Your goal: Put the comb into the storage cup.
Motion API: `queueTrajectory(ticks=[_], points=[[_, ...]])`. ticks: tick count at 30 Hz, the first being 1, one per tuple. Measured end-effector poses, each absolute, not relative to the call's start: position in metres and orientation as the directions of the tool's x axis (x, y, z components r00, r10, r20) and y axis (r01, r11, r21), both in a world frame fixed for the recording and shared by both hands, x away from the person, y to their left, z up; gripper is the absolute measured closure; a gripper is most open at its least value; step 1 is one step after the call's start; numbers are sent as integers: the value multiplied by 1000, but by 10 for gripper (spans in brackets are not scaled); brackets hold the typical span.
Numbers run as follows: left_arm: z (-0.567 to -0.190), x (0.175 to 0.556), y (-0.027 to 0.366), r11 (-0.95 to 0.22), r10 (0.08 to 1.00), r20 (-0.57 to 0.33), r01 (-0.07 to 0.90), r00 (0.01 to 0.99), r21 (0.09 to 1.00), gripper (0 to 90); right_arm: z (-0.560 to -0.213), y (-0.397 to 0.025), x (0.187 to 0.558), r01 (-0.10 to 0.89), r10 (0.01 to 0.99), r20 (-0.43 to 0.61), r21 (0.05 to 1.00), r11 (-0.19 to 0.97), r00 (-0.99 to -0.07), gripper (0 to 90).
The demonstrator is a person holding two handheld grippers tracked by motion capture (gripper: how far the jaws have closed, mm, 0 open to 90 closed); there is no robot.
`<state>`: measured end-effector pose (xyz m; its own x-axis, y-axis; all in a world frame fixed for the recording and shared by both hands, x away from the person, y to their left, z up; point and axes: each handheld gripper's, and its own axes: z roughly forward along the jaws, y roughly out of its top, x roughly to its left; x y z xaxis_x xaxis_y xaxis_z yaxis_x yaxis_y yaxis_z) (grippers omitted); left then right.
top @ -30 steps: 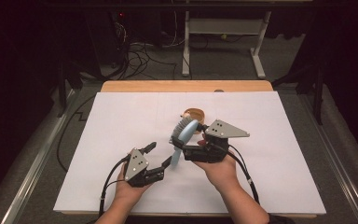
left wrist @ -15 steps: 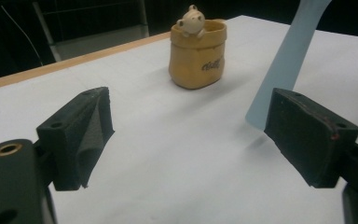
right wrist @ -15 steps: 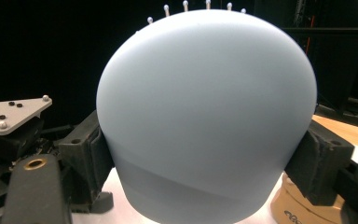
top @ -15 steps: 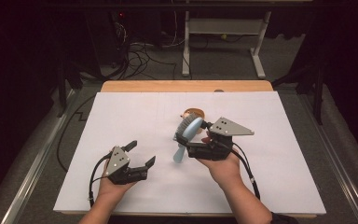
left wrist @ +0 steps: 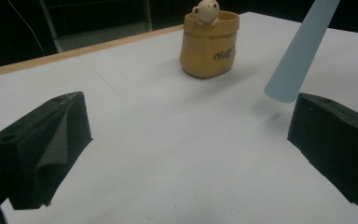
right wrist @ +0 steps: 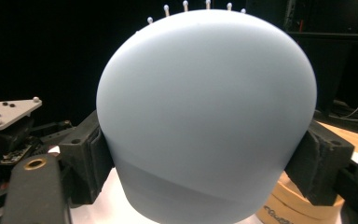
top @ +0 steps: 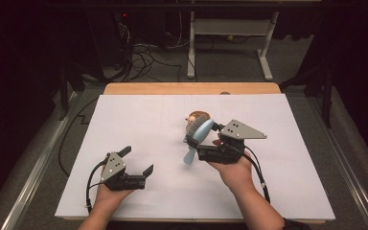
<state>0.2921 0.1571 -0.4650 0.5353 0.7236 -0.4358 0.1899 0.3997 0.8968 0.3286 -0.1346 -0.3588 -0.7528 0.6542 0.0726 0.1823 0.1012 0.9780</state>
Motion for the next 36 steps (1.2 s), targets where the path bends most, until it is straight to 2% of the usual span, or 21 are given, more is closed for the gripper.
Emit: queueTrajectory(ticks=[9,19,36], points=[[-463,293,166,440,718,-467,182,516,879,4,-355,-148,330,170,676,51,979,111,-735,204],[-467,295,169,420,734,-452,183,507,889,5,-352,-164,331,169,707,43,979,110,-706,204],[-467,294,171,429,712,-478,220,514,876,10,-348,-188,336,165,749,29,980,109,-662,203]])
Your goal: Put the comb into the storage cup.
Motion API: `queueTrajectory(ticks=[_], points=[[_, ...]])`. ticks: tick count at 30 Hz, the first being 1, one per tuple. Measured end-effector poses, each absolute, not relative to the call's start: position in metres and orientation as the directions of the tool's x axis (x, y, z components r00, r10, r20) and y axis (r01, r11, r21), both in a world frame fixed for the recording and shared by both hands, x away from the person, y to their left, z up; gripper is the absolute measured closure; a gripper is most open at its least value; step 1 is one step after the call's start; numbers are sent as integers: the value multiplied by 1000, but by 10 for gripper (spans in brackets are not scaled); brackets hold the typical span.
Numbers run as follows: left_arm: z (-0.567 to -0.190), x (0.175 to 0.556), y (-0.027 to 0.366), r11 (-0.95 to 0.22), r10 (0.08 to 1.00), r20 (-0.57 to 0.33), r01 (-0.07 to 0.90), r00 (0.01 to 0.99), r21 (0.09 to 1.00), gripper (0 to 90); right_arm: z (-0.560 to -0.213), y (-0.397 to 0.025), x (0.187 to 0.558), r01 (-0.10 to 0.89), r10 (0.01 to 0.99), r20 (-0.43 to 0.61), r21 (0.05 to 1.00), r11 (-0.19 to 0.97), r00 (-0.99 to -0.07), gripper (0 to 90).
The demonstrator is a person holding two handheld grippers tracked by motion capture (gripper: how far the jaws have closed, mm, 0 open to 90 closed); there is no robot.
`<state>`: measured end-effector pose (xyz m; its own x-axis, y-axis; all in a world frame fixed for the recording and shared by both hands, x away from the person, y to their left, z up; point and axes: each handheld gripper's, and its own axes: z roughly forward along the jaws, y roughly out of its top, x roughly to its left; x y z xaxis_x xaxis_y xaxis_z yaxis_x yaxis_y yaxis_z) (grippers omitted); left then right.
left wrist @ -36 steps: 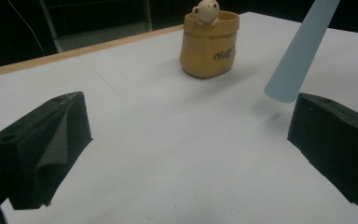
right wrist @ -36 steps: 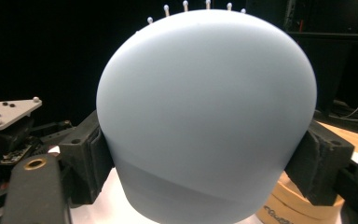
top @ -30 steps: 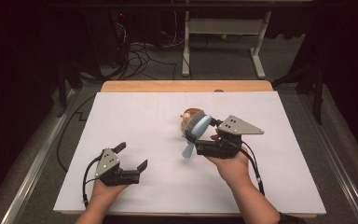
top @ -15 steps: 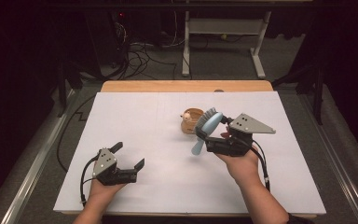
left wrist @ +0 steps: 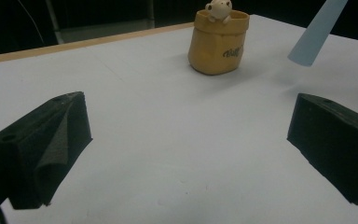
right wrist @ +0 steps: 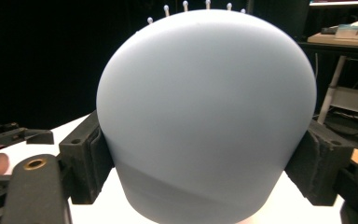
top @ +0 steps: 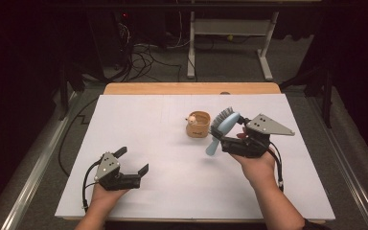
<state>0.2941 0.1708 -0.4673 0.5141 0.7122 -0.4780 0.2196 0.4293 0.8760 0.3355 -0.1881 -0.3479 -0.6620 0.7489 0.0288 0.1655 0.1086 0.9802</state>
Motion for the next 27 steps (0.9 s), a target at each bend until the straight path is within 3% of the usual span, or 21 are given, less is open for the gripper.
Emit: queueTrajectory(ticks=[27], points=[[-468,292,168,409,717,-447,196,535,891,5,-335,-205,343,130,794,22,989,73,-608,204]])
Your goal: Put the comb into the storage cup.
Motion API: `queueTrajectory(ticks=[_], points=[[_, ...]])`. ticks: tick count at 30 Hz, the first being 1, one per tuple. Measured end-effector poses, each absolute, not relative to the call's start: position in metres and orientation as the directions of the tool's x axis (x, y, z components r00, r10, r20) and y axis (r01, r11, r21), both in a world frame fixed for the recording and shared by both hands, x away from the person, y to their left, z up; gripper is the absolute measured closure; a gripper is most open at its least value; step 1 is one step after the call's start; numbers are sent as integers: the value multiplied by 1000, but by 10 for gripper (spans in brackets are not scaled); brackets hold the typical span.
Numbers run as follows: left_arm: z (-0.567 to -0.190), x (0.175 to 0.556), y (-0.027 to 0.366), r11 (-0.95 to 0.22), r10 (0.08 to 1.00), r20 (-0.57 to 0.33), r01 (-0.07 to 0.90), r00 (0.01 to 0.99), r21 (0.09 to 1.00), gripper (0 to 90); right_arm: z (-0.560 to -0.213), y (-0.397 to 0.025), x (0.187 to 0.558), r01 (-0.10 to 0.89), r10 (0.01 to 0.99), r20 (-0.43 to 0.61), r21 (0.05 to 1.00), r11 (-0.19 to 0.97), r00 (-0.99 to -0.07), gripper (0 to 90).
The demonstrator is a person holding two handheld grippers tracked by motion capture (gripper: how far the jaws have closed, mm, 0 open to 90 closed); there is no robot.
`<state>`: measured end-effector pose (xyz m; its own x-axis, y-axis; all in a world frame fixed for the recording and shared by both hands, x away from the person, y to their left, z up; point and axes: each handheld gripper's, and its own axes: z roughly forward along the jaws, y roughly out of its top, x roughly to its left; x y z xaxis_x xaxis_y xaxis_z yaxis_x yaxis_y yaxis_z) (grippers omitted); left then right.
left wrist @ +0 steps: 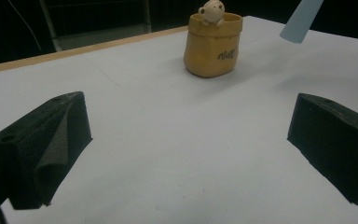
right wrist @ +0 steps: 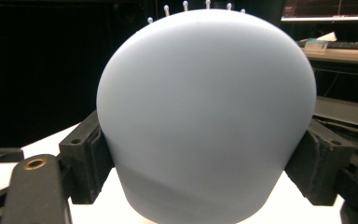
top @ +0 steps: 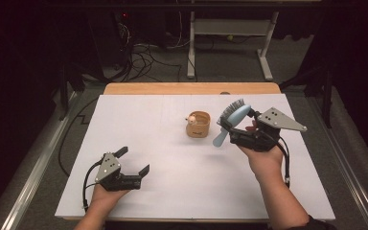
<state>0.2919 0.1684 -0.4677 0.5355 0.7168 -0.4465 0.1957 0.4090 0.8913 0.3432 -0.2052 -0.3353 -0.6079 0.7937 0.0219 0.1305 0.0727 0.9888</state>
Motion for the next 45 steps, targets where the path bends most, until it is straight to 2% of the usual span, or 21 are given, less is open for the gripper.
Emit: queueTrajectory(ticks=[45], points=[[-468,291,169,424,703,-452,187,550,886,4,-308,-184,368,42,808,11,999,17,-589,204]])
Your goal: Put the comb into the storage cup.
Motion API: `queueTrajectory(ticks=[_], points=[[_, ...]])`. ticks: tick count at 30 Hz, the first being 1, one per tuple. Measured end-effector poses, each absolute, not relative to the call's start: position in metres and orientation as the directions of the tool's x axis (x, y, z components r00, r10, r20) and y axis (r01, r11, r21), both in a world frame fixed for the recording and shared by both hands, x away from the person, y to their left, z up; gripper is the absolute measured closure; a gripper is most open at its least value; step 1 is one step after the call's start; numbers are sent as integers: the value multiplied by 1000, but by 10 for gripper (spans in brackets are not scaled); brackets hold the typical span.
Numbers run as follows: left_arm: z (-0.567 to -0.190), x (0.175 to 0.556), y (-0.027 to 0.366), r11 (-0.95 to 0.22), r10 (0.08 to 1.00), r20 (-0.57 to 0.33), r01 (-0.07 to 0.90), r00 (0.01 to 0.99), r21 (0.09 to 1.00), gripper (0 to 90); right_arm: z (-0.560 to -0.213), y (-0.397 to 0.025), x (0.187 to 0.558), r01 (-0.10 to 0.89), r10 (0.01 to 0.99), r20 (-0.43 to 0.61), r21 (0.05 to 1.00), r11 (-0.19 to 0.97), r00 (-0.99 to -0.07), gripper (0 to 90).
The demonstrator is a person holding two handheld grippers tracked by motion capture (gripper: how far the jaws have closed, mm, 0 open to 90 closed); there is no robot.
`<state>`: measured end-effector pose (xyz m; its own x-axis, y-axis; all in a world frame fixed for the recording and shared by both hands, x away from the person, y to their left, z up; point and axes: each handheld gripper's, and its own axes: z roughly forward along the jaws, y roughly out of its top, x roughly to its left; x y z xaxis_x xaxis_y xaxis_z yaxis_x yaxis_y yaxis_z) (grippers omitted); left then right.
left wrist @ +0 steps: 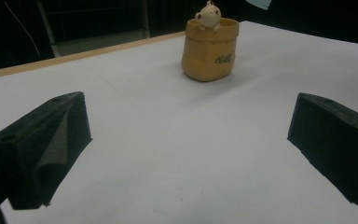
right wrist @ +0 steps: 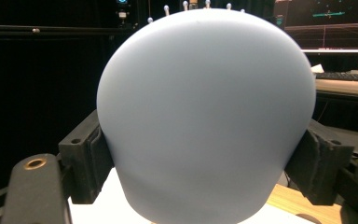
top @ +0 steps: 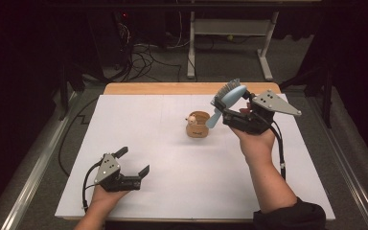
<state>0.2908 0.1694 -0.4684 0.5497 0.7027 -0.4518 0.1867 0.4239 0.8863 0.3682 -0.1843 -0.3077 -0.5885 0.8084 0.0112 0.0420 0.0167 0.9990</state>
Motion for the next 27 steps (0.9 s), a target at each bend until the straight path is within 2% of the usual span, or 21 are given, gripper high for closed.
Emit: queueTrajectory(ticks=[27], points=[[-469,290,170,423,694,-446,181,566,888,3,-320,-161,416,92,828,37,996,18,-560,203]])
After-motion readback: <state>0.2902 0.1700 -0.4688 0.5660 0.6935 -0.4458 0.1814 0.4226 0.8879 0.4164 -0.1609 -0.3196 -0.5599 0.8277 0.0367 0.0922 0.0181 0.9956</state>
